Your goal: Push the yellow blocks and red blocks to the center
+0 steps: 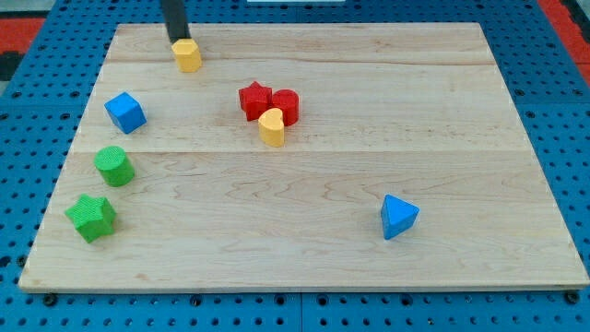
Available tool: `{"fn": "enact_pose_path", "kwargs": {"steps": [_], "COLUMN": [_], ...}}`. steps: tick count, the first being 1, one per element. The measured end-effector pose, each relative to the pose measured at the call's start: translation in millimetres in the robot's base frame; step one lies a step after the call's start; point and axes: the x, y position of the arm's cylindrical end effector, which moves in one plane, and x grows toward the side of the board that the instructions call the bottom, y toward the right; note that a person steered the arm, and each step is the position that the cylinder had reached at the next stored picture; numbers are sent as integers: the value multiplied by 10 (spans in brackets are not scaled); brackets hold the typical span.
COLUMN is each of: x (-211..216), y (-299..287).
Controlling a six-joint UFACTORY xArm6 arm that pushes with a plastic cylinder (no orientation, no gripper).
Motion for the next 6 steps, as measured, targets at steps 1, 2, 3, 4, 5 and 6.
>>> {"fn": "enact_pose_path", "kwargs": {"steps": [1,2,3,4,5,6], "x": [554,752,707,743,1066,1177], "y": [574,1008,715,411,808,1080]}}
